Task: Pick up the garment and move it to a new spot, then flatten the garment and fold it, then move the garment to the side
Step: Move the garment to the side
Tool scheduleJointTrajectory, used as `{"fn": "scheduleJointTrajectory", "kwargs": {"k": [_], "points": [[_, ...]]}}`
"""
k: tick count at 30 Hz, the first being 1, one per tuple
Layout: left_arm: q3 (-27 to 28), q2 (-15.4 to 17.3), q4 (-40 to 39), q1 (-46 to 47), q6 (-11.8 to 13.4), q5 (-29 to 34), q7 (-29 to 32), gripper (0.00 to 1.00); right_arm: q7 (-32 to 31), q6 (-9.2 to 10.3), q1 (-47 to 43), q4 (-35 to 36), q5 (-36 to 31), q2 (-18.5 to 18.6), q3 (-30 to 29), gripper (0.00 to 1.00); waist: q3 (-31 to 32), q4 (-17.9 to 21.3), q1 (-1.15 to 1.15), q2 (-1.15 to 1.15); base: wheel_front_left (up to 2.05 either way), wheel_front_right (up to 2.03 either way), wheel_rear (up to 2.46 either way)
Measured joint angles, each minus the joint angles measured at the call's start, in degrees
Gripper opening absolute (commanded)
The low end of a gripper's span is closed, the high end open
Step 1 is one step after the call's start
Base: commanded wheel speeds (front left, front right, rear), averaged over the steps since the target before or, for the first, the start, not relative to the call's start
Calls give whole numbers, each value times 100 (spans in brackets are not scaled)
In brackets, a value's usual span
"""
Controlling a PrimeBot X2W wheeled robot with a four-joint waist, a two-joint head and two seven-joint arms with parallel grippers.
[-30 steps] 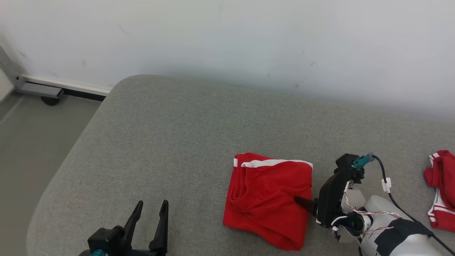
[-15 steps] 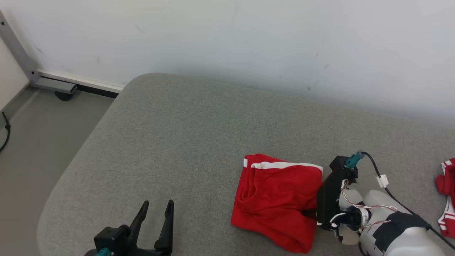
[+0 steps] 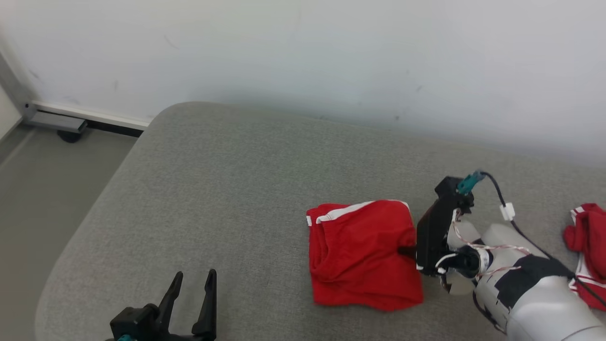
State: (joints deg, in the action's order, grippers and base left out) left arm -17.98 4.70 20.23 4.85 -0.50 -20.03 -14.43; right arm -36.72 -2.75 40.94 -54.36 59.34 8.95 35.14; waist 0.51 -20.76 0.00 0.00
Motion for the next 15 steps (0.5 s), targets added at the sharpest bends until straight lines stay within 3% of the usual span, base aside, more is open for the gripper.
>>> {"fn": "scheduleJointTrajectory", "kwargs": {"k": [9, 15], "points": [[38, 65, -77, -4, -59, 0, 0, 100, -63, -23, 324, 21, -56, 308, -18, 0, 7, 420, 0, 0, 0, 0, 0], [32, 88, -133, -8, -115, 2, 0, 100, -68, 80, 726, -41, -99, 488, -96, 0, -63, 724, 0, 0, 0, 0, 0]]}}
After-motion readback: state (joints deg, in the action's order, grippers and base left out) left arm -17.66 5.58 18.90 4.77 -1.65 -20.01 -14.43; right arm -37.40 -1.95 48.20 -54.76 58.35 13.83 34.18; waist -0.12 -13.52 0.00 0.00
